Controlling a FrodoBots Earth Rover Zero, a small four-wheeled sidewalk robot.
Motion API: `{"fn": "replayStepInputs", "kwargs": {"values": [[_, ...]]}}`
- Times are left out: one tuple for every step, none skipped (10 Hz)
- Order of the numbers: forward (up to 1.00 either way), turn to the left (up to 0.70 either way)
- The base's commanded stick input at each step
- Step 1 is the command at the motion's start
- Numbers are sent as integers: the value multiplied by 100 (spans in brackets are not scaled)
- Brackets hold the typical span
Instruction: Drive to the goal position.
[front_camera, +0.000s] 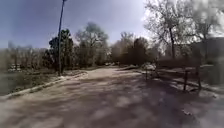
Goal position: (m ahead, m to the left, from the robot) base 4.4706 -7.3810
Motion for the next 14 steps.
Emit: {"fn": "replayStepInputs", "kwargs": {"values": [[70, 0], [70, 0], [70, 0], [70, 0], [70, 0], [70, 0], [70, 0], [70, 0], [70, 0], [70, 0], [70, 0], [70, 0], [70, 0], [70, 0]]}}
